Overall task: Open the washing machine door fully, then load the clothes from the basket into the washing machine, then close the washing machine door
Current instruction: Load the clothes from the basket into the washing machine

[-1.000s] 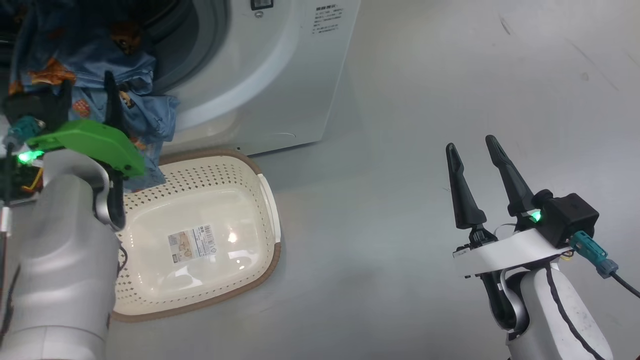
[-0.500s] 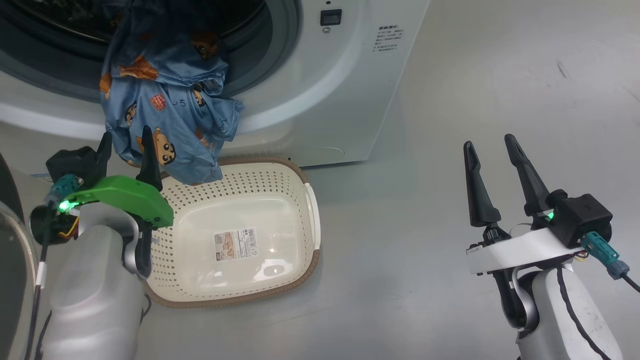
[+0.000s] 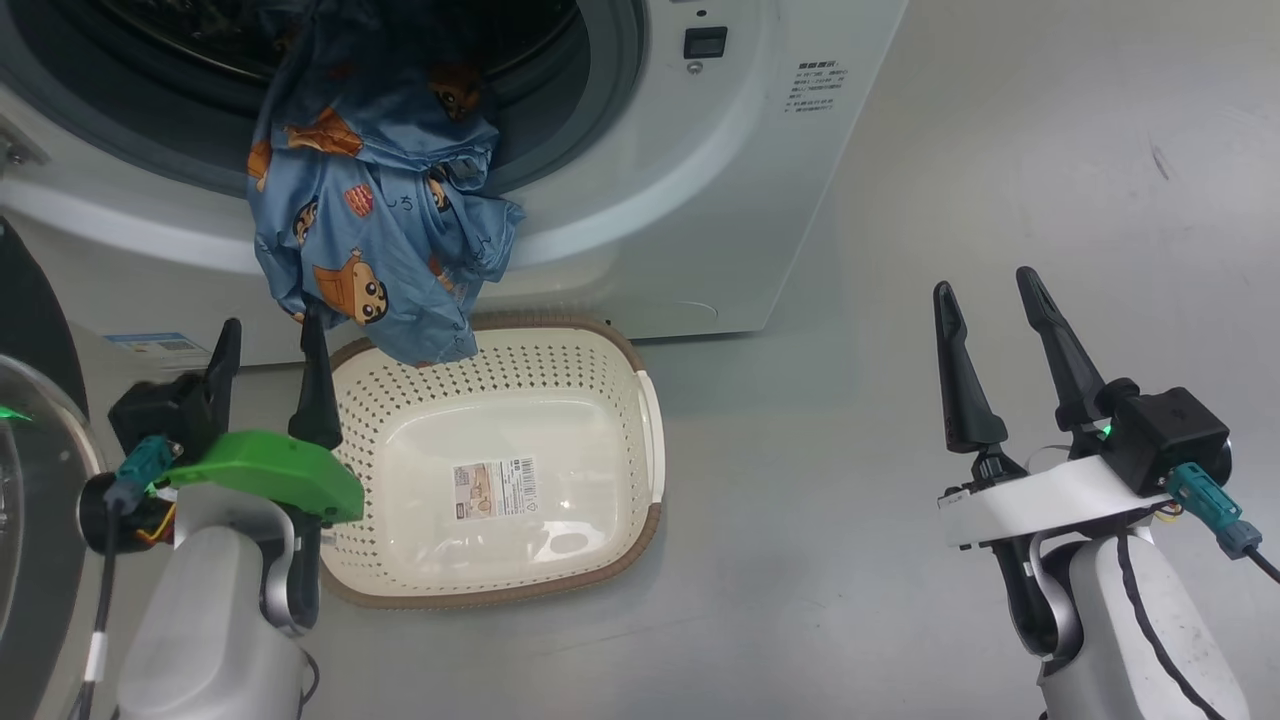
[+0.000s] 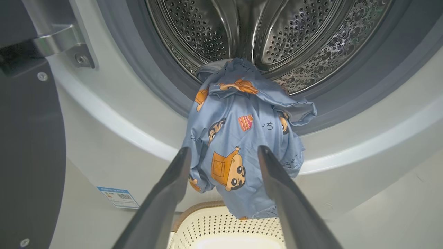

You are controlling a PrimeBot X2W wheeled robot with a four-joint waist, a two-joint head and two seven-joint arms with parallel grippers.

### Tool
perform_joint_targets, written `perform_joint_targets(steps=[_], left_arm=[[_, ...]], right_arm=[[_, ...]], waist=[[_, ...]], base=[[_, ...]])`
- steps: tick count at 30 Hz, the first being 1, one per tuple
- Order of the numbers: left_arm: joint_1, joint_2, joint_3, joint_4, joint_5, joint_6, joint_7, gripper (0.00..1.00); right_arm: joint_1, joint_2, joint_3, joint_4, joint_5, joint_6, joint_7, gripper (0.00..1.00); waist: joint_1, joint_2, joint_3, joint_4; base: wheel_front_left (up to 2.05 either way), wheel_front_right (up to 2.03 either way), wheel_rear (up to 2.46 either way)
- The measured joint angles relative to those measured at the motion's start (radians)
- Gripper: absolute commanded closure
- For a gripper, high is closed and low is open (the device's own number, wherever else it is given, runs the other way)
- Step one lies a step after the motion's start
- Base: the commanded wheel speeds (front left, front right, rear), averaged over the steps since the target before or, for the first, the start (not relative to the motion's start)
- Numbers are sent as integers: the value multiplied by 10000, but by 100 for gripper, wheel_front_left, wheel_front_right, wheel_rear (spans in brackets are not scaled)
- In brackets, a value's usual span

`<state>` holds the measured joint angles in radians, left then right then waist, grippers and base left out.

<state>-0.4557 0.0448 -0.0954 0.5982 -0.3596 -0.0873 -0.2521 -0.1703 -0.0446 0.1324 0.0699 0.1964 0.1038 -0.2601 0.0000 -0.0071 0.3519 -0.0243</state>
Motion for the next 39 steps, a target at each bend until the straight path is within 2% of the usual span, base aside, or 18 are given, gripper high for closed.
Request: perform_joint_targets(steps=[9,24,39], left_arm=[[1331,-31,184,-1149,2,102,0,0],[2481,-33,136,-2872,174,245,0,0],[2991,-23,236,-4080,420,453,0,0]], right_arm=[[238,-2,-192,10,-56,12,0,0],[735,2,-439,416,-159,88,2,0],[798,8,-278,633,-115,96,2,0]], waist=[[0,0,-154,153],[0,0,-239,252],[0,0,196,-203]], base=[[0,0,0],[0,0,0],[0,0,0]])
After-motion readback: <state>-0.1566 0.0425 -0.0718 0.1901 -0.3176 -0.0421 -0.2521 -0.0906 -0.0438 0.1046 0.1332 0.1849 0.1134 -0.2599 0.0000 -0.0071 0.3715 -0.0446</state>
